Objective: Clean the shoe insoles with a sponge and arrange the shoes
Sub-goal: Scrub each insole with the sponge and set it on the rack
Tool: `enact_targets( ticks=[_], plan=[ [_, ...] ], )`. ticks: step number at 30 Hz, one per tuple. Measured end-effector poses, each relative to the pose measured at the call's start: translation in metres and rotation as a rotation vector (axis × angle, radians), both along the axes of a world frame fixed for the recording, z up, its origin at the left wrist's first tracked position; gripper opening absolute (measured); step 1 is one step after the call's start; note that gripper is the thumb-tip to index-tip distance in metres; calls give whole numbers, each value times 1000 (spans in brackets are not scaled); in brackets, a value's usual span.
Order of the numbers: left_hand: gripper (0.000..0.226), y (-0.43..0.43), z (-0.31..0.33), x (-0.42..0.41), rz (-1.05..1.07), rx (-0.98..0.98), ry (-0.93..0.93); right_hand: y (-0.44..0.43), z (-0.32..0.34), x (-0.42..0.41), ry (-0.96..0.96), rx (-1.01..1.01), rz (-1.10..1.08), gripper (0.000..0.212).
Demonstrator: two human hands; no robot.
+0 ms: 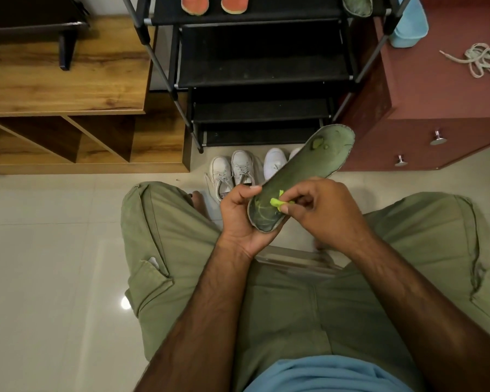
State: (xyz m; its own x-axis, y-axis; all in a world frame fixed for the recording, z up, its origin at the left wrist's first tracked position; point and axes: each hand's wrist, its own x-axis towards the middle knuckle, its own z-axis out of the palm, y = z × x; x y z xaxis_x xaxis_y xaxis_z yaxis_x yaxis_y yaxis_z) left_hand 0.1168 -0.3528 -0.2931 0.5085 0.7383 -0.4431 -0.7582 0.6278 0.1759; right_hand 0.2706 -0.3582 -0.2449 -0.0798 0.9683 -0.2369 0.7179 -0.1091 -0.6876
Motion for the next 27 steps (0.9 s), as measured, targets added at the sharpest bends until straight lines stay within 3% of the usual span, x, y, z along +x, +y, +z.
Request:
enact_targets(
  ticks=[5,9,15,20,24,27],
  plan=[
    [72,2,-1,3,-12,30,27,2,1,6,91,-24,-99,10],
    [78,3,-3,3,-9,21,-14,10,10,8,337,-72,-265,7],
    [54,2,4,3,-34,18,42,16,12,-15,105,112,-161,12],
    [53,3,0,2,-19,-8,45,10,5,-29,90,81,-46,16],
    [64,4,-2,6,-32,17,84,20,2,-28,79,143,-177,10],
    [67,5,-5,5,-38,16,86,14,3,-39,59,126,-115,11]
  ],
)
